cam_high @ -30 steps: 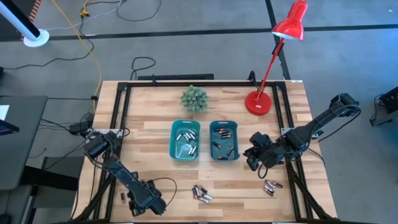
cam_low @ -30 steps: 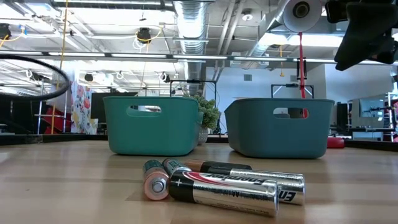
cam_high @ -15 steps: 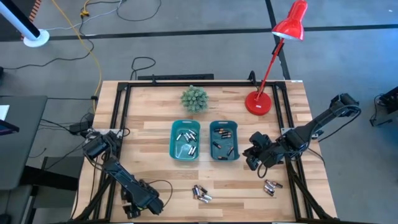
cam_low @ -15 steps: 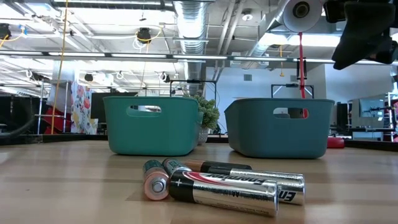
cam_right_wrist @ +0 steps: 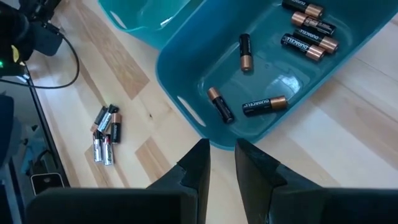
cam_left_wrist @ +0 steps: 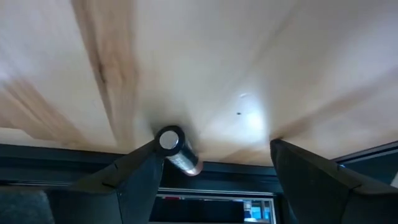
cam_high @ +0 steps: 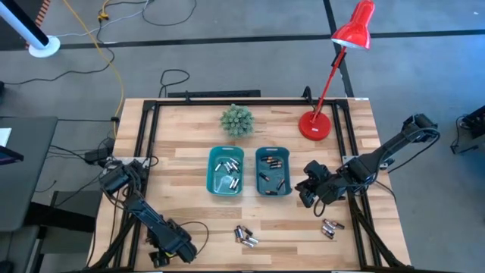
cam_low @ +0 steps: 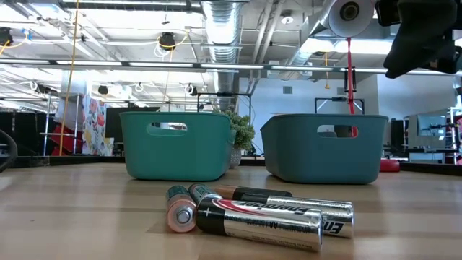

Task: Sort batteries
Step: Put the black battery into the blue bin

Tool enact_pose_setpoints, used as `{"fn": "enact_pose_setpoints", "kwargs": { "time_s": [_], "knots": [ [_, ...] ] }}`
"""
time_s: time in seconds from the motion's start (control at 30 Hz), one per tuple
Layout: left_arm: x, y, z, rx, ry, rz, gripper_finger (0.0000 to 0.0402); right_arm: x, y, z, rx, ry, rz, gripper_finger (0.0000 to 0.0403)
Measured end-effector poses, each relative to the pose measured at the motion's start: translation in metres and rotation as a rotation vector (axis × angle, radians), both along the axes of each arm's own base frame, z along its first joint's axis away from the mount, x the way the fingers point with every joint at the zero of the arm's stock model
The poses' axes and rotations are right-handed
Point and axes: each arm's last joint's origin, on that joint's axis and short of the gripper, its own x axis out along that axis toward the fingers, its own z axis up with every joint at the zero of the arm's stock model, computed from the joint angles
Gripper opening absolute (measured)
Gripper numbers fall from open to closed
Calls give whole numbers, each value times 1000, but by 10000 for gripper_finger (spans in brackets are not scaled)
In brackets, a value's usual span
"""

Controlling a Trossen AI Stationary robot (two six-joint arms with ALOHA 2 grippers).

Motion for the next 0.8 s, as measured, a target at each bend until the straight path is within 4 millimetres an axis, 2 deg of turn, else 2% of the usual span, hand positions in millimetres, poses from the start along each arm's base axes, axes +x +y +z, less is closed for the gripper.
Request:
{"fn": "enact_pose_setpoints", "kwargs": {
  "time_s": [0.2,0.3,0.4,0.7,0.8],
  "knots": [
    [-4,0,-3,-6,13,5,288,0,0,0,0,-1,-1,93],
    [-7,2,-5,-5,26,7,263,0,0,0,3,-1,-2,93],
    [-9,5,-7,6,33,5,219,0,0,0,5,-6,-2,93],
    [-10,6,-8,-8,13,-53,55,1,1,1,9,-12,-2,93],
    [-10,6,-8,-13,9,-61,40,1,1,1,8,-12,-1,93]
  ]
}}
